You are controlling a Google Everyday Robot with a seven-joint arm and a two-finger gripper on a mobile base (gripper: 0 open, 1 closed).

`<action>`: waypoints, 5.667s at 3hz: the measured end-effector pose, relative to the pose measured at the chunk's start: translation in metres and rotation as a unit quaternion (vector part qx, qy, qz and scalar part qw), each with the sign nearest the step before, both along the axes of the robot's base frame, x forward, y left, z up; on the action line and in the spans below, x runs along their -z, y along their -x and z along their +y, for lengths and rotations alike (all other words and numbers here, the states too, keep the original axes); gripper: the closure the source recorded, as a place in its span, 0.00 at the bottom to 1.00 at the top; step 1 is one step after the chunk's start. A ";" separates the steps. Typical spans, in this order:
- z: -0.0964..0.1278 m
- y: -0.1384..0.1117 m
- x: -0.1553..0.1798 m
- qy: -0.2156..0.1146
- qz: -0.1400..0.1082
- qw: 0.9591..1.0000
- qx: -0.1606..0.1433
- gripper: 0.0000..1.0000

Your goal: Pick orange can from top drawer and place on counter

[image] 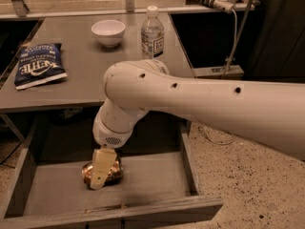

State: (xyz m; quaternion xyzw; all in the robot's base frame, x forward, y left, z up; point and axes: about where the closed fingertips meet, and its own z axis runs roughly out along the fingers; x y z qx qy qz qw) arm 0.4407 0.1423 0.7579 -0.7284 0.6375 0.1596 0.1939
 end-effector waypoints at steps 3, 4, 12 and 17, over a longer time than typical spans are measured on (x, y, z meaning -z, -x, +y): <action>0.036 -0.020 0.068 -0.029 0.005 1.000 0.000 0.00; 0.035 -0.021 0.087 -0.033 0.000 0.999 0.007 0.00; 0.026 -0.012 0.124 -0.019 0.008 0.999 0.026 1.00; -0.025 -0.015 -0.035 0.008 -0.085 0.984 0.157 1.00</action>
Offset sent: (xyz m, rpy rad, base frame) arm 0.0307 0.0473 -0.0762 0.0614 0.0286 0.0101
